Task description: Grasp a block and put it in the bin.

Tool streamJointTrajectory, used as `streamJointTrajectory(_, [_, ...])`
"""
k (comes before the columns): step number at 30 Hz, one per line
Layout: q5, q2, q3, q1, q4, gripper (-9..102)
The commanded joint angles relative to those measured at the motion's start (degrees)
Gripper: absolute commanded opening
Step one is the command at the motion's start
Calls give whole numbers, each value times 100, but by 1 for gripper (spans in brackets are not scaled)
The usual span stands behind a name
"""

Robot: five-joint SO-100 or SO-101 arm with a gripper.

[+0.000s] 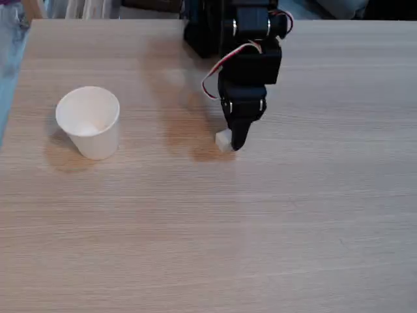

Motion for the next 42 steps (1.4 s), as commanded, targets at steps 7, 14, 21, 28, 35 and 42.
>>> streamJointTrajectory(7, [-211,132,-62,0,70,19])
streamJointTrajectory(14, [-396,149,-105,325,-79,20])
streamJointTrajectory(21, [-492,149,-70,466,-193,20])
streamJointTrajectory(28, [-492,167,-44,492,-202,12])
streamJointTrajectory(35, [-457,185,-79,439,-176,1])
streamJointTrajectory(42, [-510,536,-229,624,-141,2])
